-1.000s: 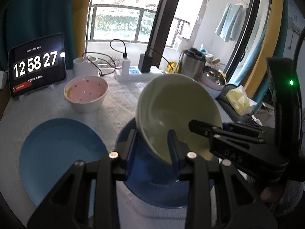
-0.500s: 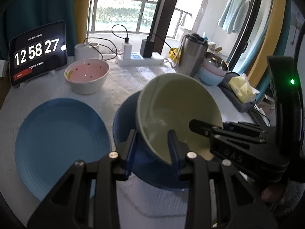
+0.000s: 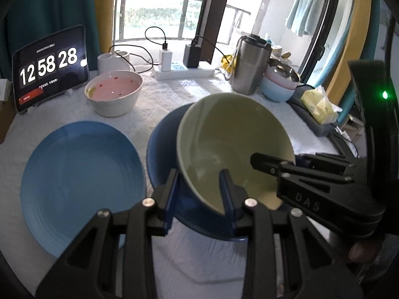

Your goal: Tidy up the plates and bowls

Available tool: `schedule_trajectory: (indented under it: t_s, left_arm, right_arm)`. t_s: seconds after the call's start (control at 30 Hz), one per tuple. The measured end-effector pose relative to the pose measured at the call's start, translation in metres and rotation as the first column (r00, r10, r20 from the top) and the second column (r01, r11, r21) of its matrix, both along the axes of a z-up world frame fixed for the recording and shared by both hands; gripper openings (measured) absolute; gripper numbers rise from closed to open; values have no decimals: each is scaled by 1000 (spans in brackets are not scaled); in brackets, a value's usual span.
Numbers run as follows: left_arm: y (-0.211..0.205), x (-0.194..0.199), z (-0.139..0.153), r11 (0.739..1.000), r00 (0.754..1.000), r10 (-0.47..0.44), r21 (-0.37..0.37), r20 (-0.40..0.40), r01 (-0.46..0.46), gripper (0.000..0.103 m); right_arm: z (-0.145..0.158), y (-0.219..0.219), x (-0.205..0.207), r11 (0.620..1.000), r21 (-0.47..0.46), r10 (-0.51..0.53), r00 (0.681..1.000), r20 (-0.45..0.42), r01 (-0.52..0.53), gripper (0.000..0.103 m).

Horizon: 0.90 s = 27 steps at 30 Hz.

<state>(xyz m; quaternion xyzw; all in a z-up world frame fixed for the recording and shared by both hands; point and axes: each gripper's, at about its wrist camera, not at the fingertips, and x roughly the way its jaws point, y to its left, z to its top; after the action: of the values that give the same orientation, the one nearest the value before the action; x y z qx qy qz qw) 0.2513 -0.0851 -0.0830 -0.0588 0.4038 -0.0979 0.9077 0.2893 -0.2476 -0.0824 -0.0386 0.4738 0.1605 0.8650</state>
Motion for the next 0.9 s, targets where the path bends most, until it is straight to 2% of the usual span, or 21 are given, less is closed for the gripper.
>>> schedule_trajectory:
  t_s: [0.23, 0.37, 0.53, 0.9]
  left_arm:
    - [0, -1, -1, 1000, 1000, -8, 20, -5, 8, 35]
    - [-5, -3, 0, 996, 1000, 2, 90, 16, -4, 35]
    - [-5, -8, 5, 992, 999, 14, 128, 50, -21, 35]
    - [7, -7, 9, 993, 998, 27, 116, 56, -34, 35]
  right_arm:
    - [-1, 1, -3, 1000, -27, 3, 1000, -4, -4, 21]
    - [-2, 5, -4, 998, -64, 12, 1000, 8, -11, 21]
    - [-3, 4, -1, 998, -65, 14, 1000, 12, -14, 21]
    - [-4, 5, 2, 998, -69, 11, 999, 35, -9, 21]
